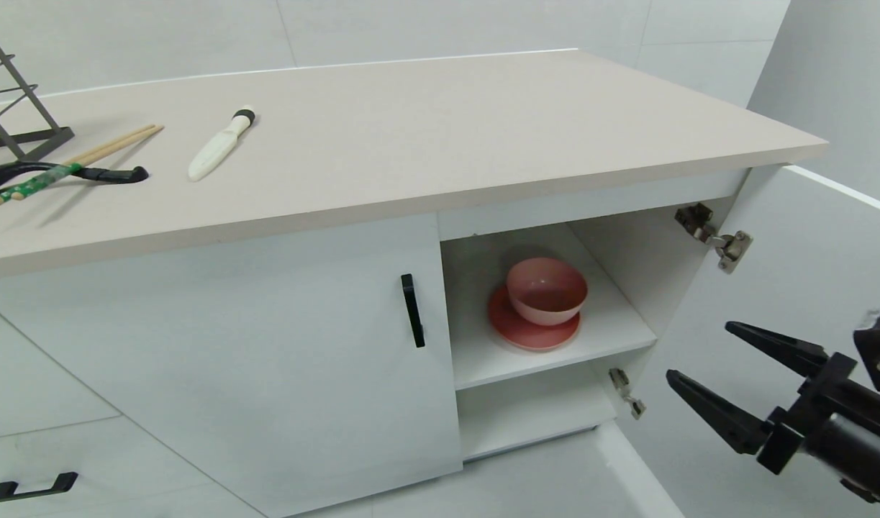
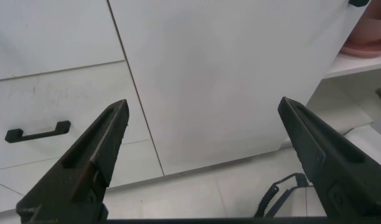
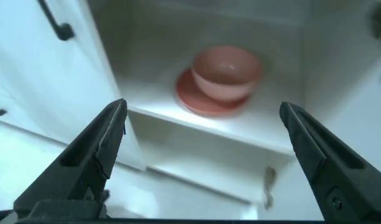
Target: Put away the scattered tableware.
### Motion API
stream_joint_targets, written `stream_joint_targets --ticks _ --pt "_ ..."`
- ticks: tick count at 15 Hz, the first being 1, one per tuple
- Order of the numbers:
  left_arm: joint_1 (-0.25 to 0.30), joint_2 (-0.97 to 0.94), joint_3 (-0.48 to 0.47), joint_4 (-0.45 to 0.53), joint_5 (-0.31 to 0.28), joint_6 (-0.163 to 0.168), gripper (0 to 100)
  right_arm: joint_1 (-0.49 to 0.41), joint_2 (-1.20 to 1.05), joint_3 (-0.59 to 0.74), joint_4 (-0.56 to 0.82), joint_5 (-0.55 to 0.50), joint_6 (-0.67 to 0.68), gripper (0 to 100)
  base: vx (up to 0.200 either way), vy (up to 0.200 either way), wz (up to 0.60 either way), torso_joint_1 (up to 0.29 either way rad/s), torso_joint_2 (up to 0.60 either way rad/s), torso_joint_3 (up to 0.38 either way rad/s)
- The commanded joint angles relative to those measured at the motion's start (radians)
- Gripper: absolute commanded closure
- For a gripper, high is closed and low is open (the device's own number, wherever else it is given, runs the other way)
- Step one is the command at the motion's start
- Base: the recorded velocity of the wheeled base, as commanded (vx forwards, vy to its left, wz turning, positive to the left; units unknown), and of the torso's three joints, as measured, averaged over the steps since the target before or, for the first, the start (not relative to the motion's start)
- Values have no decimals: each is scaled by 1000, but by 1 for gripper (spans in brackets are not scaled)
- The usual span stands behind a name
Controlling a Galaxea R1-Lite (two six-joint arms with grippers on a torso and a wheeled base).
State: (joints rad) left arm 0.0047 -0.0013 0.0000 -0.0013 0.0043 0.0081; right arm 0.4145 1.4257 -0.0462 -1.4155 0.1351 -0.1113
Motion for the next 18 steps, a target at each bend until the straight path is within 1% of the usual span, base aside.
stream_joint_targets --ticks 1,2,3,5,6,7,8,10,11,12,13,14,15,18 --pt "0 1 0 0 0 0 0 -68 -174 46 61 -2 -1 0 0 0 0 0 0 0" --pt "0 1 0 0 0 -2 0 -72 -212 46 96 -2 1 0 0 0 0 0 0 0" --pt "1 1 0 -2 0 -5 0 -98 -268 46 159 -9 5 0 0 0 0 0 0 0" --pt "0 1 0 0 2 -7 0 -192 -398 46 425 -49 27 0 0 0 0 0 0 0" --pt "0 1 0 0 2 -7 0 -224 -590 46 673 -51 39 0 0 0 0 0 0 0" --pt "0 1 0 -2 2 -8 0 -229 -755 46 828 -51 41 0 0 0 0 0 0 0" --pt "0 1 0 0 2 -7 0 -249 -893 46 955 -55 48 0 0 0 0 0 0 0" --pt "0 1 0 0 0 1 0 -336 -1174 46 1165 -52 111 0 0 0 0 0 0 0" --pt "0 1 0 0 0 0 0 -342 -1234 46 1213 -52 116 0 0 0 0 0 0 0" --pt "0 1 0 0 0 0 0 -350 -1335 46 1307 -52 116 0 0 0 0 0 0 0" --pt "1 1 0 0 0 0 0 -411 -1410 46 1380 -48 111 0 0 0 0 0 0 0" --pt "1 1 0 0 0 1 0 -411 -1426 46 1377 -38 81 0 0 0 0 0 0 0" --pt "1 1 0 0 0 3 0 -411 -1426 46 1408 -49 2 0 0 0 0 0 0 0" --pt "1 1 0 1 3 1 0 -411 -1426 46 1412 -51 15 0 0 0 0 0 0 0"
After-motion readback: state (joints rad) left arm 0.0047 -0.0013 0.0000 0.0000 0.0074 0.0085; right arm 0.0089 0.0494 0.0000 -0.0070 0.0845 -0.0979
